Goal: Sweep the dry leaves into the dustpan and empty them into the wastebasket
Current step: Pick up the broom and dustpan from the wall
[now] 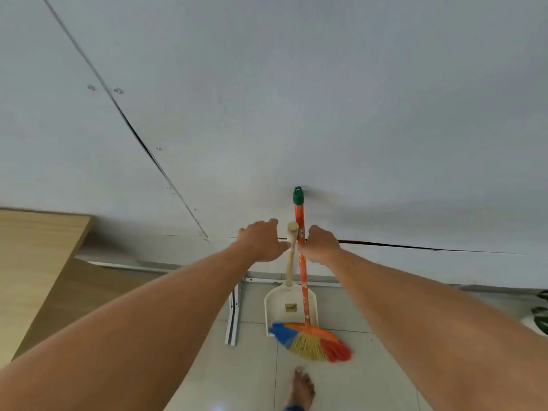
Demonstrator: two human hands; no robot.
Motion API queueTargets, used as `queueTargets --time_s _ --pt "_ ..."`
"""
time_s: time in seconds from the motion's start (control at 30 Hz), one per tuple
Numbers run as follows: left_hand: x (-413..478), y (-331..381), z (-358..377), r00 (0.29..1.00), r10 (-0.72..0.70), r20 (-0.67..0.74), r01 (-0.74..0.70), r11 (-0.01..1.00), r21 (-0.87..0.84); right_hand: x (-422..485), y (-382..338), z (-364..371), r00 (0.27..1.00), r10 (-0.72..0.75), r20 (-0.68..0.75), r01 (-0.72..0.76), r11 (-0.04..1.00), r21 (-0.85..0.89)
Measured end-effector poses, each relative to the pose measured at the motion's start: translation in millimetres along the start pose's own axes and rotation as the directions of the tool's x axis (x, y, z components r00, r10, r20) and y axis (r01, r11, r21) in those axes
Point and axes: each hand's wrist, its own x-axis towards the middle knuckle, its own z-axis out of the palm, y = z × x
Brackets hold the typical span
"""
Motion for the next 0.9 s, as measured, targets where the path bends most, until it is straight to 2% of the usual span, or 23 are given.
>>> queueTargets --time_s 0.2,0.43,0.57,0.67,0.9 --pt "11.5 15.8 -0.4 1.0 0.014 0.013 -0.013 0.997 -0.072 12.2 -3.3 0.3 0.997 -0.027 0.068 0.024 0.999 0.041" --pt "21.9 24.6 -4.9 0.998 0.056 0.041 -0.051 0.992 -0.117 1.4 9.4 -4.9 0.988 0.072 0.14 -0.111 0.95 0.292" --pt "31.6 41.3 -13.7 0.992 0.076 0.101 -0.065 0.992 -0.105 -11.5 27.2 -14.1 0.969 0.112 0.218 -0.208 0.848 0.488" --pt "36.9 58.3 -16.4 0.988 0.067 0.14 -0.072 0.997 0.028 -22.2 41.4 -17.9 0.953 0.09 0.289 -0.255 0.753 0.606" --pt "29.0 74.0 0.1 0.992 0.001 0.126 -0.024 0.983 0.182 -49.2 64.3 -16.5 0.929 0.065 0.366 -0.339 0.551 0.763"
